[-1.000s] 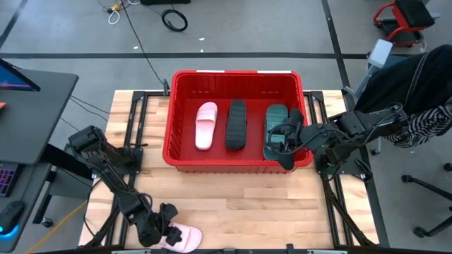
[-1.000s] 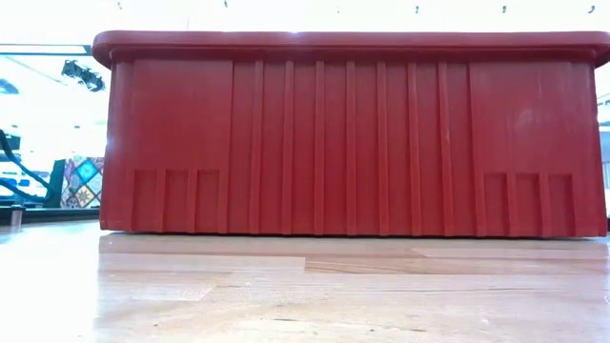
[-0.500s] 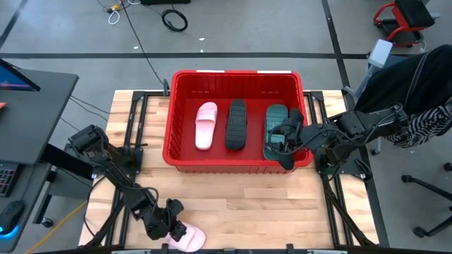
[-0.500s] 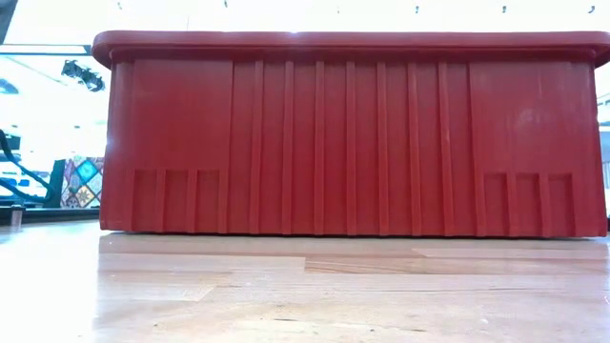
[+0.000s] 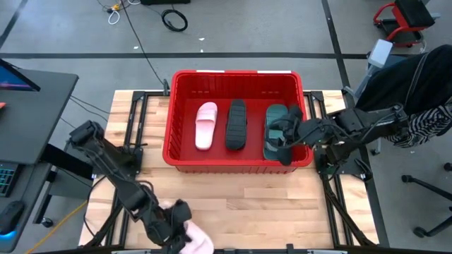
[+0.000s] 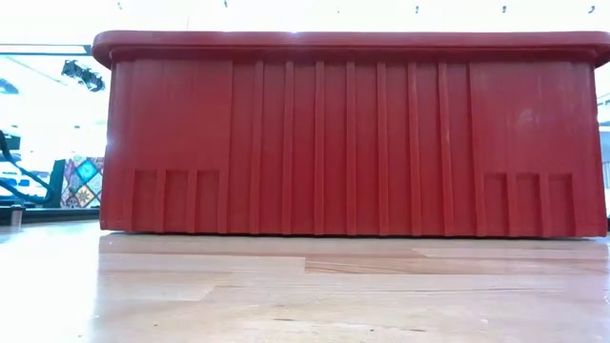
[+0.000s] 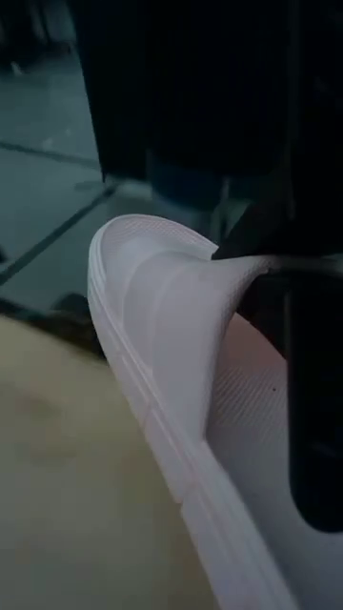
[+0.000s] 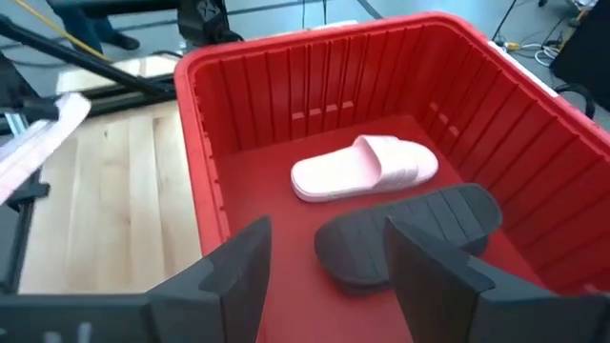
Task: Pick and place slides into bin
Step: Put the pink slides into the red bin
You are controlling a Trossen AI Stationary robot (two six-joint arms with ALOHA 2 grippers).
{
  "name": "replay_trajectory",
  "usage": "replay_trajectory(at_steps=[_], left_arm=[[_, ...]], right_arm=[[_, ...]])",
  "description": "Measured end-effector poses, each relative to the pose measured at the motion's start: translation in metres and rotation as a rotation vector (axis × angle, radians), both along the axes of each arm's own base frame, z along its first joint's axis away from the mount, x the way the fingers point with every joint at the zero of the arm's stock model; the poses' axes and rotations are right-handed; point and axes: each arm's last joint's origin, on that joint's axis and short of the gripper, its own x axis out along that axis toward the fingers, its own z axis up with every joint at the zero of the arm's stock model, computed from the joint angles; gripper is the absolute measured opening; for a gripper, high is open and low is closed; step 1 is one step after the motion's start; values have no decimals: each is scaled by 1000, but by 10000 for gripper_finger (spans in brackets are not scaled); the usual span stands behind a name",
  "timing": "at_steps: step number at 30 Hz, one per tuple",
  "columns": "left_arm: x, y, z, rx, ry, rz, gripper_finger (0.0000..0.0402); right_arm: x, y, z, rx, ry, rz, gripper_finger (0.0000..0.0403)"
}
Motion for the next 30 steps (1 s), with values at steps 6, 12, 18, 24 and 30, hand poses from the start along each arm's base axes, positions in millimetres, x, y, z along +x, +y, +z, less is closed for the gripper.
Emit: replay_trajectory(at_steps=[6,12,18,24,30], left_arm=[[6,21,75,348,-236,-75,11],[8,47,135,793,-459,-165,16],[25,80,157,1098,-527,-269,11],[42,107,170,1397,-599,-397,17],[48,125,190,1587,-706,-493,11]], right_arm=[[5,-4,5,15,-49,25,209],[9,1,11,95,-122,121,219],[16,5,19,188,-216,174,287],[27,10,26,267,-321,248,380],[38,12,37,328,-455,342,388]])
